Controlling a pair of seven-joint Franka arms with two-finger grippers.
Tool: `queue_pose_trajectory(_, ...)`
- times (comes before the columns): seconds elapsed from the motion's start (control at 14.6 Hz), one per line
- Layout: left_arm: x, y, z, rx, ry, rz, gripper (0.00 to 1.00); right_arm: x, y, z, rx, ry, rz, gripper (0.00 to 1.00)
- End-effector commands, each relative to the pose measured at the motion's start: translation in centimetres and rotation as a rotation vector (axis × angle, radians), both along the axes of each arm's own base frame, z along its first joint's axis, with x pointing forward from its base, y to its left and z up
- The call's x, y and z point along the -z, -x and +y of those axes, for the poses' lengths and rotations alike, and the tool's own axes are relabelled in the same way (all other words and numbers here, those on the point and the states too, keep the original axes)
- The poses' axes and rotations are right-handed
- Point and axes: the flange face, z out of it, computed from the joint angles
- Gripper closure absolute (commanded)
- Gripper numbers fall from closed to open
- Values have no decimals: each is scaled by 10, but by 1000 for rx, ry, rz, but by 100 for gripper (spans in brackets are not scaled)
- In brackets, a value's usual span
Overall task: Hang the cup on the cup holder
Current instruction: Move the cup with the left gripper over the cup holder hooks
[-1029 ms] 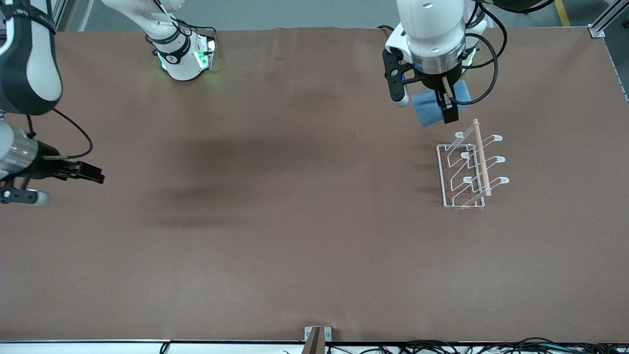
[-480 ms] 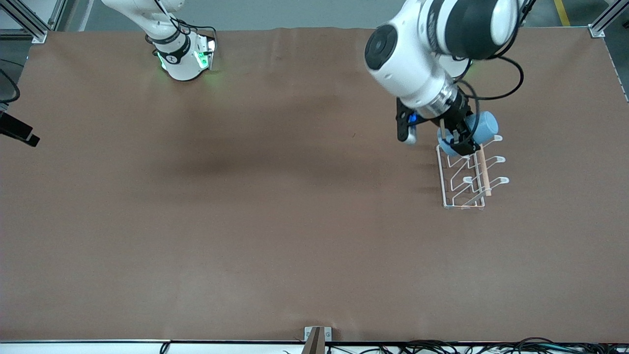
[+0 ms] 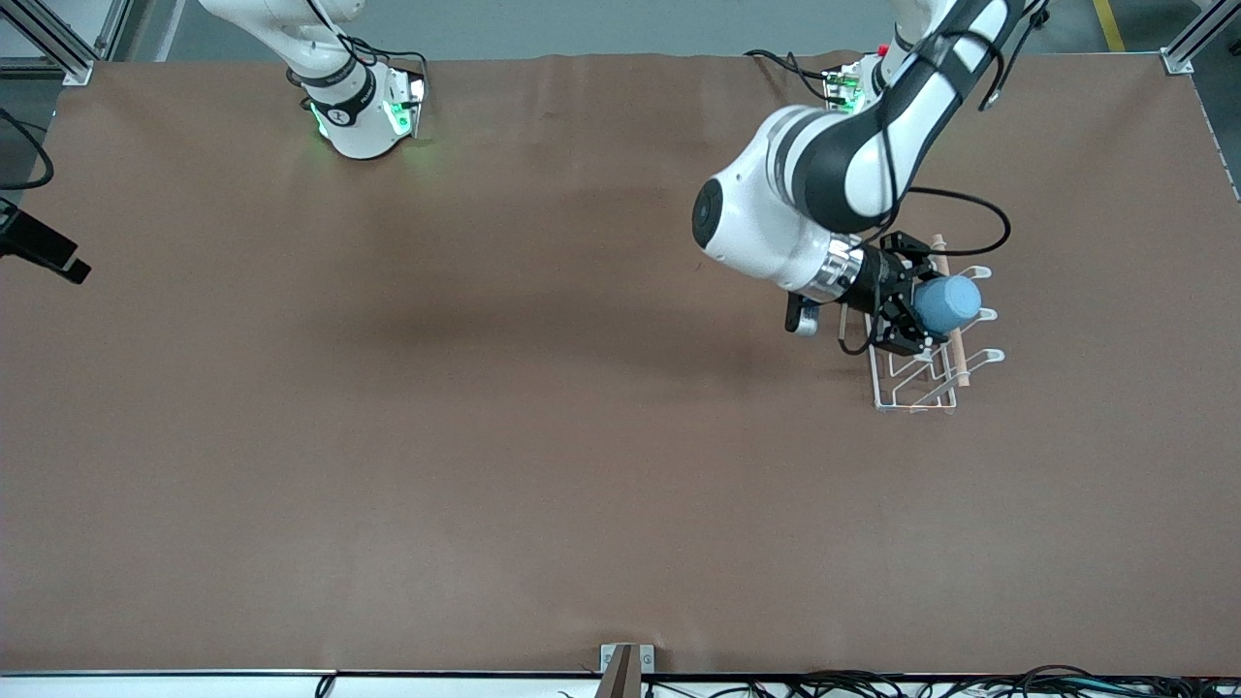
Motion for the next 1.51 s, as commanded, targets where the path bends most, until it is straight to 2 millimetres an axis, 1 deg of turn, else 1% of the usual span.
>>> queue_pose_trajectory(0.0,26,0,11,43,-106,28,100,-15,2,-4,21,13,-37,0)
queue_pose_trajectory(0.07,37,-3,17,50,-135,33,100,-12,0,-6,22,13,-43,0)
queue_pose_trajectory(0.27,77,-14,35,62,-210,57,100,-7,-2,-1,12,16,-35,0)
queue_pose_trajectory(0.41,92,-14,45,72,-251,67,100,-3,-1,-2,-3,16,-19,0)
queue_pose_trajectory(0.48,102,-13,49,73,-266,77,100,-2,0,-2,-51,19,-4,0)
queue_pose_trajectory(0.55,111,-14,52,68,-269,75,100,-1,3,-4,-95,21,13,0)
queue_pose_trajectory(0.69,132,-10,50,60,-267,57,100,0,4,-5,-103,20,29,0)
queue_pose_trajectory(0.82,147,-7,48,55,-266,46,100,0,4,-6,-103,21,29,0)
queue_pose_trajectory(0.96,156,-4,47,48,-267,39,100,0,4,-6,-101,21,29,0)
queue_pose_trajectory(1.17,163,-2,47,46,-265,50,100,1,4,-5,-103,21,31,0)
queue_pose_trajectory(1.44,163,-1,44,44,-258,52,99,1,4,-6,-101,21,31,0)
